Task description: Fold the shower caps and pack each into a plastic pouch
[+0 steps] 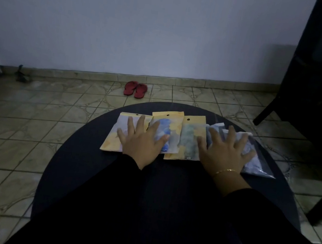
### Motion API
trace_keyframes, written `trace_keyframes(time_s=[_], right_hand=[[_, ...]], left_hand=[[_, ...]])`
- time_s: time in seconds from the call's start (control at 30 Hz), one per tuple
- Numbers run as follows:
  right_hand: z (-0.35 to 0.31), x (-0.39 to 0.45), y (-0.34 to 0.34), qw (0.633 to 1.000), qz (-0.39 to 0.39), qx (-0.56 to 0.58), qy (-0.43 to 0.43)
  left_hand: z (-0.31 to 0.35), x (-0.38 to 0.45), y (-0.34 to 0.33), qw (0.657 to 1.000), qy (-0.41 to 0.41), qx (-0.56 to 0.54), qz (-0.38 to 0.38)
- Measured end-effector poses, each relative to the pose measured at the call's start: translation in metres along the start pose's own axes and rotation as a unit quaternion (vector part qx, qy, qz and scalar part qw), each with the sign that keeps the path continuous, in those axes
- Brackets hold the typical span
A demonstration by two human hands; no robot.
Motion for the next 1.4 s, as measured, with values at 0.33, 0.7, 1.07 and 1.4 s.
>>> trace_keyframes(time_s=[0.33, 0.7, 1.07, 1.4], right_hand=[[0.026, 0.011, -0.017, 0.987, -0.129, -0.001, -0.094], [0.002, -0.003, -0.03, 0.987, -0.147, -0.023, -0.067], [-0.002, -0.006, -0.024, 0.987, -0.14, -0.006, -0.082], [0.001, -0.007, -0.018, 0.984, -0.15, 0.002, -0.097]], left_hand=[[0.001, -0.004, -0.016, 0.989, 0.004, 0.06, -0.132], [-0.024, -0.018, -0.012, 0.99, 0.028, 0.052, -0.126], [0.023, -0.023, -0.003, 0.984, -0.16, 0.082, -0.009], [0.03, -0.023, -0.009, 0.982, -0.169, 0.071, -0.044]])
Point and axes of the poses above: each hand's wrist, its own x-axis towards the middle knuckle, its own y-axis out of the back of the hand, z = x × y, the point moved 6 cm from there along x, towards the middle knuckle, and after that the axes turned 10 degrees about x, right-handed, at the moved point
